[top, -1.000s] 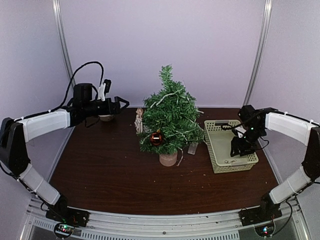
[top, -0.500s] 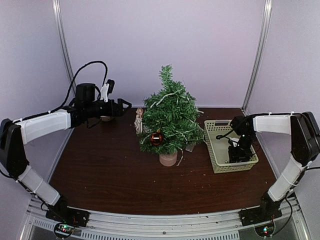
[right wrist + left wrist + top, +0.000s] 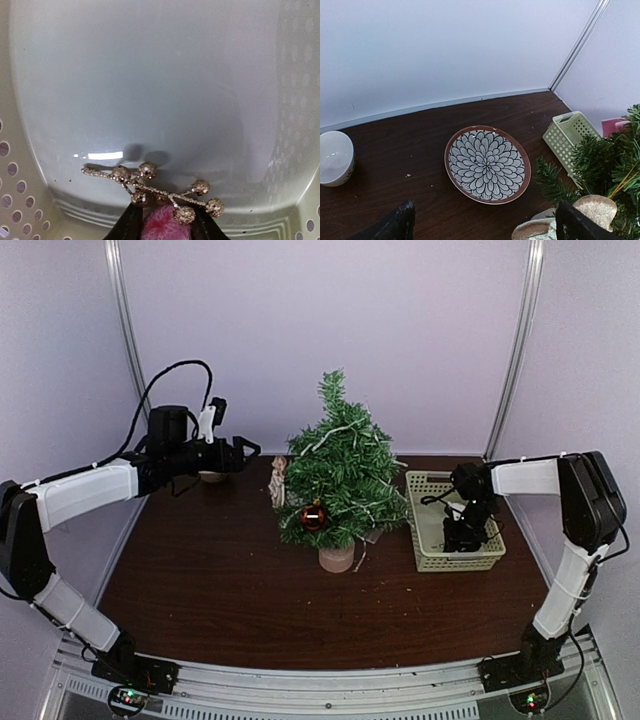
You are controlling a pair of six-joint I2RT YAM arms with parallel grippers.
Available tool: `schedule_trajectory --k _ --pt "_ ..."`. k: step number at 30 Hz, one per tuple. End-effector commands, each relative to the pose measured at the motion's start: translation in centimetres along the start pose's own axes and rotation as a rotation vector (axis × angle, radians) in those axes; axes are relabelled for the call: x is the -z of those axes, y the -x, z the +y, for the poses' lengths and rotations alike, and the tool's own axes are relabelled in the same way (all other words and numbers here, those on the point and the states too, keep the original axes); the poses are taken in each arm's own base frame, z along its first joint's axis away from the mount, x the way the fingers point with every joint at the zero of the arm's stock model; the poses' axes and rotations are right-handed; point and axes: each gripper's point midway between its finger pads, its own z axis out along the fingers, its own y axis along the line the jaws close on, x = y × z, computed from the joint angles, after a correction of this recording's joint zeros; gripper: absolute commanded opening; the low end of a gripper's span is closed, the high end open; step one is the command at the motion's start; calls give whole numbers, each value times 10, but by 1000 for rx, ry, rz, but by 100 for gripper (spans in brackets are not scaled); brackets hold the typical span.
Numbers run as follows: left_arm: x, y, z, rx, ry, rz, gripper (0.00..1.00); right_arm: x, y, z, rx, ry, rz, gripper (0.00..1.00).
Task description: Decorate the small christmas tree
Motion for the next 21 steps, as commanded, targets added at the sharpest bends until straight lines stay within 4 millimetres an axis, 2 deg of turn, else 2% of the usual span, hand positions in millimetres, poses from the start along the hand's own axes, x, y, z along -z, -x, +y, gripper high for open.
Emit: schedule_trajectory --k 1,5,8,10,13,18,21 --pt "9 11 -4 -39 5 -42 98 10 31 11 -10 71 -99 38" --pt "8 10 -4 -38 1 -40 98 31 46 19 9 140 -194 54" --pt "9 10 -6 -37 -8 -42 98 46 54 21 7 181 -272 57" --pt "9 9 -6 -37 -10 -39 98 51 58 17 -5 182 -295 56" --pt "10 8 -6 -36 -10 -38 98 46 55 6 -35 153 -244 53" --pt "11 9 -6 -37 -7 -42 97 33 39 -4 -84 104 -169 44" --pt "12 9 -7 -39 -8 -45 98 27 32 -8 -115 93 -159 43"
